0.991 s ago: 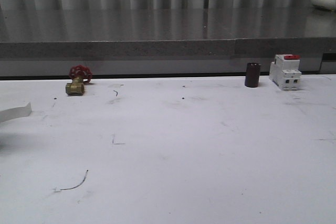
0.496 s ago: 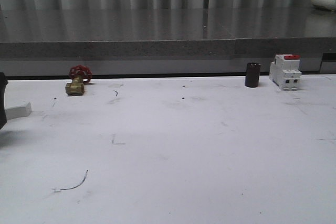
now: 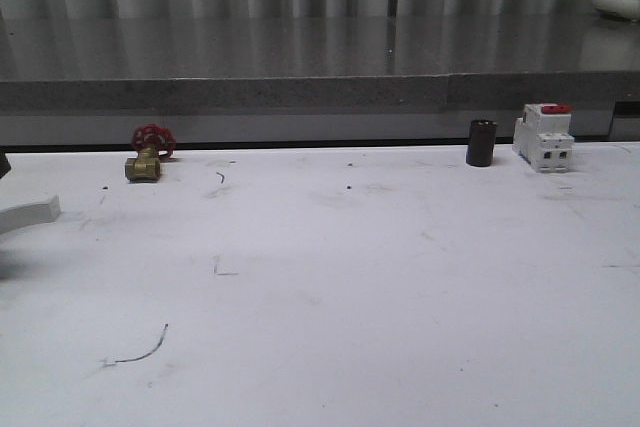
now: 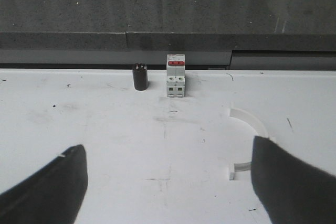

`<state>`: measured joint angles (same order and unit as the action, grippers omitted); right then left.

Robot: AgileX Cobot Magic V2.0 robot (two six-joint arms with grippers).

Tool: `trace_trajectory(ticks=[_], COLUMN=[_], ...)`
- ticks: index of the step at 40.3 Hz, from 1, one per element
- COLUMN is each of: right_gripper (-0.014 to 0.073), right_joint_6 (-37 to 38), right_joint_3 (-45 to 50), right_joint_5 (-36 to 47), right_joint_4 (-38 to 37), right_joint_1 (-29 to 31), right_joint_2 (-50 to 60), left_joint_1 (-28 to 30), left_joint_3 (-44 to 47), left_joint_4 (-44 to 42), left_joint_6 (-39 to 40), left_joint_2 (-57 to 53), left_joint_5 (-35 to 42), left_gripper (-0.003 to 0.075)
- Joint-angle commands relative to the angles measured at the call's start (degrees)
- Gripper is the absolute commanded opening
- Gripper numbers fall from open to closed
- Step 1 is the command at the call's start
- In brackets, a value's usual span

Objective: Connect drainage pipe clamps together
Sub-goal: 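Close the left gripper on the tab of the white clamp half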

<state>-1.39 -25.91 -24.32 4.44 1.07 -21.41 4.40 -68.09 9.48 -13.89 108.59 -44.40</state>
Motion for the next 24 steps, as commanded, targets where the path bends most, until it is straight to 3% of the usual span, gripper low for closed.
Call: trace_trajectory(ticks=[1, 13, 24], right_gripper=[0.065, 0.065, 0.065], right_joint_6=[-0.32, -0.32, -0.32], right_joint_3=[-2.13, -2.13, -2.13], right_joint_5=[4.24, 4.24, 4.24], right_joint_4=[-0.55, -0.55, -0.55], right_joint_1=[0.31, 0.31, 0.31], right_joint_2=[-0.75, -0.75, -0.75], left_joint_1=[-0.28, -0.28, -0.69], left_joint_3=[-1.62, -1.62, -3.4], left_joint_4=[0.21, -0.05, -1.07], left_joint_6=[-0.14, -0.14, -0.14], left_joint_2=[-2.46, -2.46, -3.45], left_joint_5=[0.34, 0.45, -1.81], left_gripper=[0.0241, 0.0106, 0.0092])
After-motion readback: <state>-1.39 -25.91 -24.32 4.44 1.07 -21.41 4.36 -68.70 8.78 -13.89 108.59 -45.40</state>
